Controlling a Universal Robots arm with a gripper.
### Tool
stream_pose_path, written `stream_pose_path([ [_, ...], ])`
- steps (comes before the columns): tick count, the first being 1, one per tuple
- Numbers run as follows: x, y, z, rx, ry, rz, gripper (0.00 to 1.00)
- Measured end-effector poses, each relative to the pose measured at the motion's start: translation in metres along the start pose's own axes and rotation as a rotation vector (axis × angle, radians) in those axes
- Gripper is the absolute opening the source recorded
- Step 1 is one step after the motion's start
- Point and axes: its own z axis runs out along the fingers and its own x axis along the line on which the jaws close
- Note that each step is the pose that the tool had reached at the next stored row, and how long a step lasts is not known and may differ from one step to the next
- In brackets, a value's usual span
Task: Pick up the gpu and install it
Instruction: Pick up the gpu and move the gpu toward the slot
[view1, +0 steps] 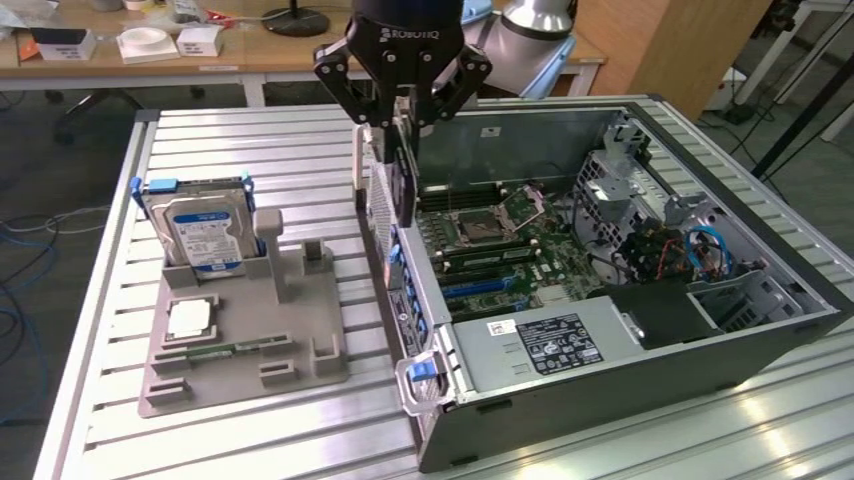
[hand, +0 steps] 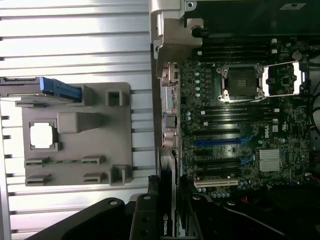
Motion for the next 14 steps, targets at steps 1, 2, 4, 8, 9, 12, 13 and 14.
stream_pose_path([
  [1,-0.002,0.0001,0.0000,0.0000,0.0000,0.000,0.26],
  [2,-0.003,0.0002,0.0000,0.0001,0.0001,0.000,0.26],
  [4,-0.006,0.0004,0.0001,0.0001,0.0000,0.000,0.26],
  [8,-0.011,0.0009,0.0003,0.0001,0.0001,0.000,0.26],
  [9,-0.013,0.0010,0.0003,0.0001,0.0001,0.000,0.26],
  [12,-0.018,0.0013,0.0004,0.0001,0.0001,0.000,0.26],
  [13,-0.020,0.0015,0.0005,0.0002,0.0001,0.000,0.26],
  [14,-0.021,0.0016,0.0005,0.0002,0.0001,0.000,0.26],
])
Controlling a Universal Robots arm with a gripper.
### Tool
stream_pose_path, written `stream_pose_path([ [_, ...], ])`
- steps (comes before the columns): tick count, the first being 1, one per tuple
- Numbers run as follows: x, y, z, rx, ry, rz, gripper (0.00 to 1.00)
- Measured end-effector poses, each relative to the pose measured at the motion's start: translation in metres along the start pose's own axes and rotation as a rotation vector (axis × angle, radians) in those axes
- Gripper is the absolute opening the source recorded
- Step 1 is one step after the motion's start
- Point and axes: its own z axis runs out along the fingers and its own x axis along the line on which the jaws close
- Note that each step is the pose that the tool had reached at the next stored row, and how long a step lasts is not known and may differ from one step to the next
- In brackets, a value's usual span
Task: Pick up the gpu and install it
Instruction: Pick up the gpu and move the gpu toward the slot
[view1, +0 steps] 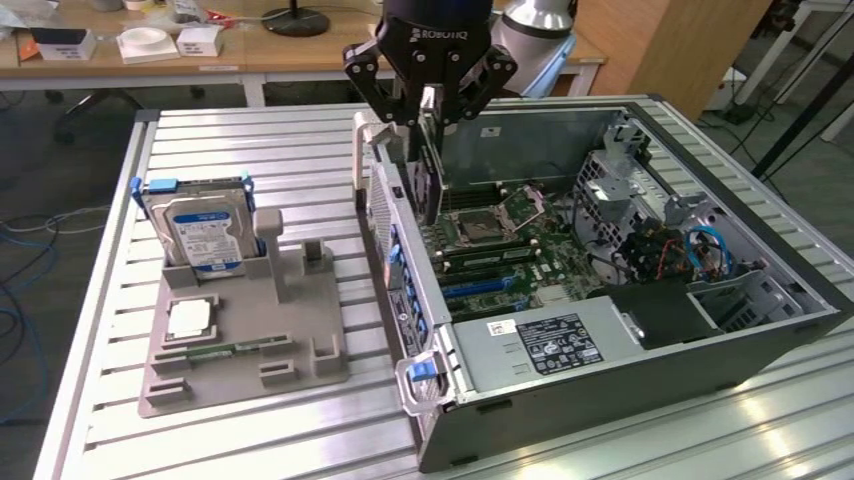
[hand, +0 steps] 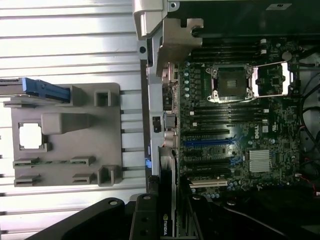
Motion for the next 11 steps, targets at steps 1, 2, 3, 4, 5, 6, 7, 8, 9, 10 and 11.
stream_pose_path([
  [1,-0.002,0.0001,0.0001,0.0000,0.0000,0.000,0.26],
  [2,-0.004,0.0002,0.0001,0.0000,0.0000,0.000,0.26],
  [3,-0.005,0.0004,0.0002,-0.0001,0.0000,0.000,0.26],
  [4,-0.007,0.0005,0.0002,0.0000,0.0000,0.000,0.26],
  [5,-0.009,0.0007,0.0003,-0.0001,-0.0001,0.000,0.26],
  [6,-0.011,0.0008,0.0004,-0.0001,-0.0001,0.000,0.26],
  [7,-0.016,0.0012,0.0005,0.0000,-0.0001,0.000,0.26],
  [8,-0.018,0.0013,0.0006,-0.0001,-0.0001,0.000,0.26],
  [9,-0.020,0.0015,0.0006,-0.0001,-0.0002,0.000,0.26],
  [10,-0.022,0.0016,0.0007,-0.0001,0.0000,0.000,0.26],
  [11,-0.024,0.0017,0.0007,-0.0001,-0.0001,0.000,0.26],
])
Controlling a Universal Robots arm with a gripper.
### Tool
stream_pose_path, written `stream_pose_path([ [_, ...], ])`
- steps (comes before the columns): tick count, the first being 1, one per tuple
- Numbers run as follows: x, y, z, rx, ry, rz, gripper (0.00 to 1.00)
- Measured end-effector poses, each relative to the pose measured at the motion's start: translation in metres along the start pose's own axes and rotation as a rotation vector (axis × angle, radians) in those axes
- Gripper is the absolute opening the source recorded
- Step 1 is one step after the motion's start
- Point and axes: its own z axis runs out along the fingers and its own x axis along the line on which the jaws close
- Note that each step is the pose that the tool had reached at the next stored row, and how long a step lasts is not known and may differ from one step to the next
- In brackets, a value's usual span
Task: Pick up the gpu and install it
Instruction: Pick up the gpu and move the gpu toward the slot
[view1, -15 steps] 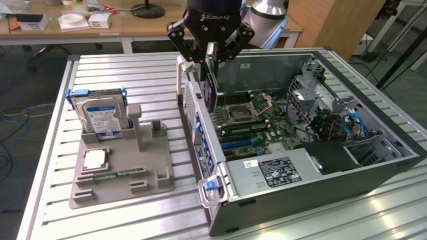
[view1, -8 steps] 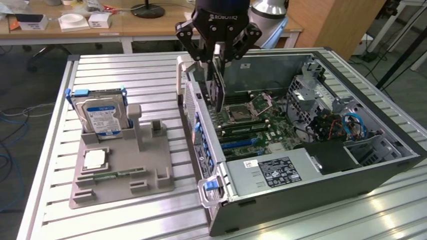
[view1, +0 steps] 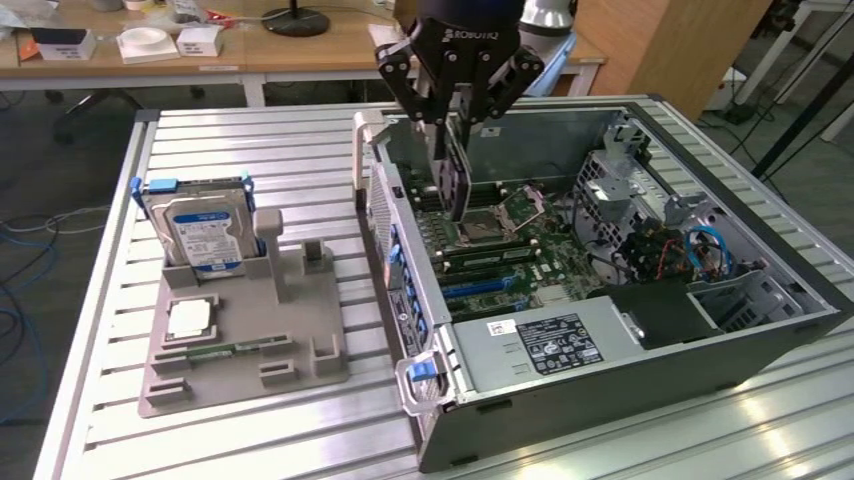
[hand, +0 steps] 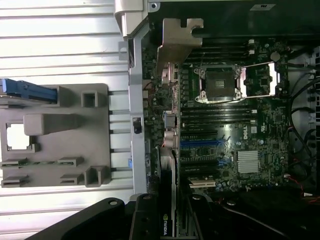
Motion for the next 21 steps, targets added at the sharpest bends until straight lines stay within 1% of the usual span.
stream_pose_path([
  [2,-0.004,0.0003,0.0001,0.0001,0.0000,0.000,0.26],
  [4,-0.013,0.0010,0.0003,0.0000,0.0000,0.000,0.26],
  [21,-0.045,0.0033,0.0012,0.0000,0.0000,0.000,0.26],
])
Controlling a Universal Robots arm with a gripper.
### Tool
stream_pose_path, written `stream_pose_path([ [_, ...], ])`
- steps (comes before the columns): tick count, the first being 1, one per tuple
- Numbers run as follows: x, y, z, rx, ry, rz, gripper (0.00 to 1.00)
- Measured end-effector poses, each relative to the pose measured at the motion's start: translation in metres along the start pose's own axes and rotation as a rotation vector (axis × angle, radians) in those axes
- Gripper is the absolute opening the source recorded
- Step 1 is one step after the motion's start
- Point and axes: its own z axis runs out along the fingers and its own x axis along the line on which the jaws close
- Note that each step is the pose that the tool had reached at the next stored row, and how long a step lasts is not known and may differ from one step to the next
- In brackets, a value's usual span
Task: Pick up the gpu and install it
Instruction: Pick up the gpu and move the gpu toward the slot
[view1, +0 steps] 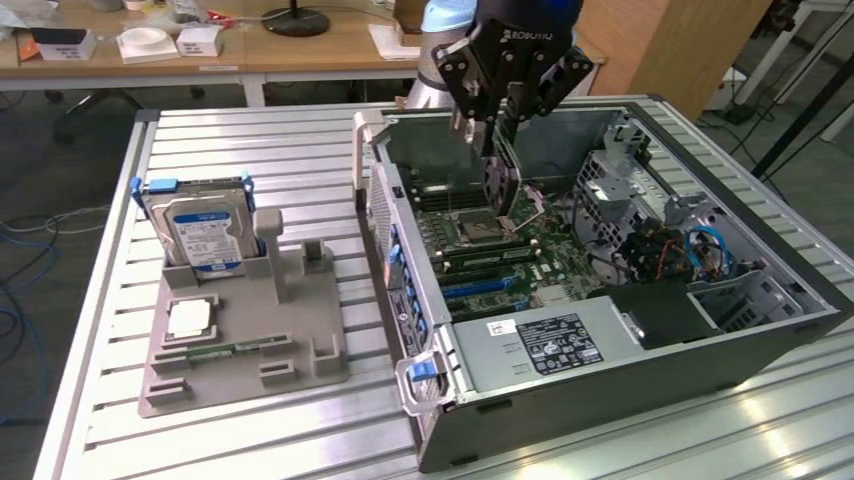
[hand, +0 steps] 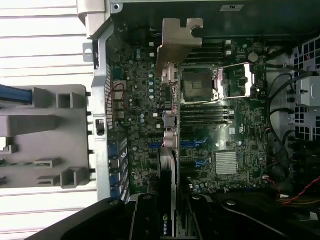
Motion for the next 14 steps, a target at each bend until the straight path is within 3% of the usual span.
stream_pose_path([
  [14,-0.027,0.0020,0.0007,0.0000,0.0000,0.000,0.26],
])
